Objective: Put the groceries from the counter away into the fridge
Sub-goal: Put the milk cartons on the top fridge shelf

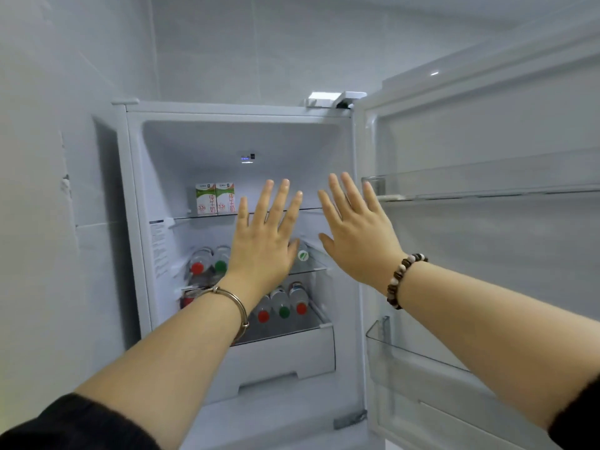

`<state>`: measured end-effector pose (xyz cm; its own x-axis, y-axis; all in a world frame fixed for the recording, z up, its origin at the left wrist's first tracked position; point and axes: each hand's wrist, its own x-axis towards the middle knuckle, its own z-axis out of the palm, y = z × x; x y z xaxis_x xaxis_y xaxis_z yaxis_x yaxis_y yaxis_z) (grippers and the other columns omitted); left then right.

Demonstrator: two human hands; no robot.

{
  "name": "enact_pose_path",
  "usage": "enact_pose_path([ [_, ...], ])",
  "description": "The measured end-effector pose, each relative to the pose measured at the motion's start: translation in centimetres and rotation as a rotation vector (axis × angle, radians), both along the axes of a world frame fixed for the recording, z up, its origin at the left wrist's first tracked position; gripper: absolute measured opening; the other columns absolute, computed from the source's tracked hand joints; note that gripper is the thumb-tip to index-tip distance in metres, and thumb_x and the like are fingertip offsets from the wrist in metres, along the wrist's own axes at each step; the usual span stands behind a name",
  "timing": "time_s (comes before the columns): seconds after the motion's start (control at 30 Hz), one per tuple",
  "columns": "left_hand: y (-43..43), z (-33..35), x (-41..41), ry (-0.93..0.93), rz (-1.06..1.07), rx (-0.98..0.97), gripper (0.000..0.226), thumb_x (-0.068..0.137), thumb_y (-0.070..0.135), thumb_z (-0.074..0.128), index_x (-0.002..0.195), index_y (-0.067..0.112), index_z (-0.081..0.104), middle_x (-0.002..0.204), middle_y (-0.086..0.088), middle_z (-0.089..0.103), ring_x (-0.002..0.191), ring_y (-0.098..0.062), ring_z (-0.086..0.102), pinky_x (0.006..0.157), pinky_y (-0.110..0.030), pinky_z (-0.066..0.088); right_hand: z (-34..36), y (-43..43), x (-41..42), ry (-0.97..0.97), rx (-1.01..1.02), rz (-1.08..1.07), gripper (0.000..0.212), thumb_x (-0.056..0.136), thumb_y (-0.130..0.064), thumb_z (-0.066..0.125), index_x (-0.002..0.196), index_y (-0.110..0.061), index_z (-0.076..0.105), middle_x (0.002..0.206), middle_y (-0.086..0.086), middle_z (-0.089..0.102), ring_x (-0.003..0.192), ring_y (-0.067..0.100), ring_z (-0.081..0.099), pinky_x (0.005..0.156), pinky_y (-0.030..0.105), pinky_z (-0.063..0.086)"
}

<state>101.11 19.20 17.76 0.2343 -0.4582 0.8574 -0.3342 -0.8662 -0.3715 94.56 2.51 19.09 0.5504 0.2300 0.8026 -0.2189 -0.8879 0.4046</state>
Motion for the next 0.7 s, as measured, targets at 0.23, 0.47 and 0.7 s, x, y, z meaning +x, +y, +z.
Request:
enact_pose_path([
  [0.23, -4.8, -1.5, -9.6, 0.063, -0.093, 0.013, 0.073, 0.092, 0.046, 0.029, 0.146, 0.020, -0.013, 0.159, -0.008, -0.003, 0.145, -0.027, -0.007, 0.112, -0.052, -0.004, -1.5, -5.4, -11.1, -0.098, -0.026, -0.061, 0.070, 0.085, -0.043, 0.054, 0.140, -0.002, 0.040, 0.148, 0.020, 0.034, 0.139, 0.035, 0.029, 0.112, 0.053, 0.019],
  [0.47, -15.1, -2.8, -22.0, 0.099, -0.383, 0.046, 0.071, 0.088, 0.047, 0.022, 0.149, 0.021, -0.004, 0.159, -0.009, 0.000, 0.145, -0.028, -0.004, 0.112, -0.052, -0.004, -3.1, -13.7, -26.5, -0.081, 0.056, -0.265, 0.072, 0.085, -0.040, 0.056, 0.142, -0.002, 0.034, 0.151, 0.020, 0.027, 0.142, 0.035, 0.021, 0.113, 0.053, 0.009],
  [0.7, -27.7, -5.6, -37.1, 0.150, -0.759, 0.076, 0.074, 0.089, 0.045, 0.035, 0.149, 0.020, 0.000, 0.159, -0.009, 0.004, 0.146, -0.028, 0.001, 0.111, -0.054, -0.001, -6.6, -21.9, -45.3, -0.054, 0.140, -0.591, 0.067, 0.086, -0.043, 0.045, 0.140, -0.003, 0.037, 0.149, 0.021, 0.032, 0.139, 0.035, 0.025, 0.110, 0.054, 0.009],
])
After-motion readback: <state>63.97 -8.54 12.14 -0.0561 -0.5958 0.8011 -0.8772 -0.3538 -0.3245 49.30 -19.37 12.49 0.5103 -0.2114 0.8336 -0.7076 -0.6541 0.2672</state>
